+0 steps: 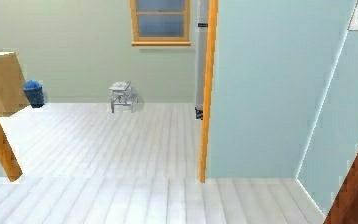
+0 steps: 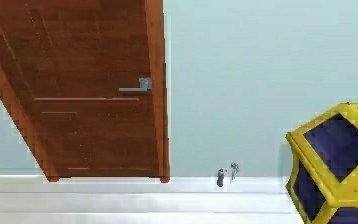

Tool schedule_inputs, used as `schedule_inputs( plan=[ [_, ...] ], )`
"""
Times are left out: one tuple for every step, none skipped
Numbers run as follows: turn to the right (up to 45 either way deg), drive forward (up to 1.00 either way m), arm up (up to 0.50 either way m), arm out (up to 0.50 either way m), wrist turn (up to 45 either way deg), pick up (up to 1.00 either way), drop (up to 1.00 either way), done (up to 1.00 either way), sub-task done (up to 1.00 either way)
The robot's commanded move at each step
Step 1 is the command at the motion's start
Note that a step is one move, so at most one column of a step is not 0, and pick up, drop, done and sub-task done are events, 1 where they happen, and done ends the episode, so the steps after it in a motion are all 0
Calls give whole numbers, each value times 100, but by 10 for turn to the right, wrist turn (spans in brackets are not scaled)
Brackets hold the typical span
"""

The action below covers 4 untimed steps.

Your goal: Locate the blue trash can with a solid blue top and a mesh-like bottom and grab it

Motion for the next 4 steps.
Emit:
schedule_inputs(
  plan=[
    [210,0,0,0,0,0,0,0,0],
    [0,40,0,0,0,0,0,0,0],
    [-450,0,0,0,0,0,0,0,0],
    [-120,0,0,0,0,0,0,0,0]
  ],
)
